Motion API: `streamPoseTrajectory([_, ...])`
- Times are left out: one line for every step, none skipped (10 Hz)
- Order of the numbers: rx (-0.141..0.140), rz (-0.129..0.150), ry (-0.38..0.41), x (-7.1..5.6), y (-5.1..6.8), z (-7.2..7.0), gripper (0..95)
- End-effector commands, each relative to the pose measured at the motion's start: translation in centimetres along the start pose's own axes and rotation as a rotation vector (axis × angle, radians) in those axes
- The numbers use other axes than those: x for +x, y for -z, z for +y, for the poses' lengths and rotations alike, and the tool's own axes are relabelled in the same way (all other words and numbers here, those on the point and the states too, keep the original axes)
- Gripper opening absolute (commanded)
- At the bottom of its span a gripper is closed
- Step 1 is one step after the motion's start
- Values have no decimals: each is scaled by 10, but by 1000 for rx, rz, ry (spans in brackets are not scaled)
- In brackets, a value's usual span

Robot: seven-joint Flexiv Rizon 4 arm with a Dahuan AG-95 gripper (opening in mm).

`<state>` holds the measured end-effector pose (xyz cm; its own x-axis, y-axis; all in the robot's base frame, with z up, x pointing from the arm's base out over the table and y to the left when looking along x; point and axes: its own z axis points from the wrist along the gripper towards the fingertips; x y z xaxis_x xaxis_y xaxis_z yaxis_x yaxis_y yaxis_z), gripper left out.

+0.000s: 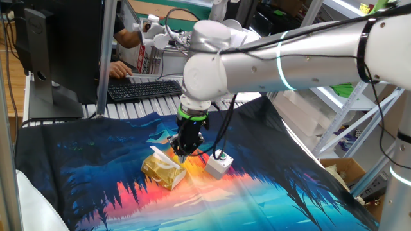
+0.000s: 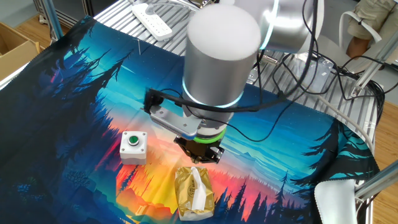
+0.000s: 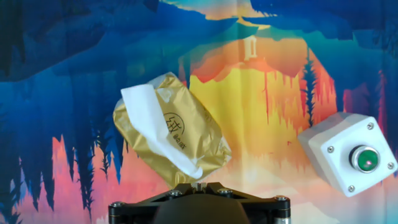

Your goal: Pull out a napkin

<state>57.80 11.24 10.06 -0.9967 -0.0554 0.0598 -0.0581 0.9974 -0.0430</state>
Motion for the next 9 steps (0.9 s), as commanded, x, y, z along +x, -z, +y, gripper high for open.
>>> streamPoseTrajectory([-4, -14, 62, 6, 0, -1, 0])
streamPoseTrajectory([-5, -21, 72, 10, -2, 0, 0])
streamPoseTrajectory([-5, -32, 81, 15, -4, 0, 0])
streamPoseTrajectory([-5, -29, 77, 18, -6, 1, 0])
streamPoseTrajectory([-4, -16, 60, 22, -8, 1, 0])
streamPoseTrajectory([10, -22, 77, 27, -10, 1, 0])
streamPoseTrajectory([14, -27, 82, 29, -11, 1, 0])
streamPoseTrajectory([16, -21, 76, 31, -12, 2, 0])
streamPoseTrajectory([4, -11, 64, 30, -12, 2, 0])
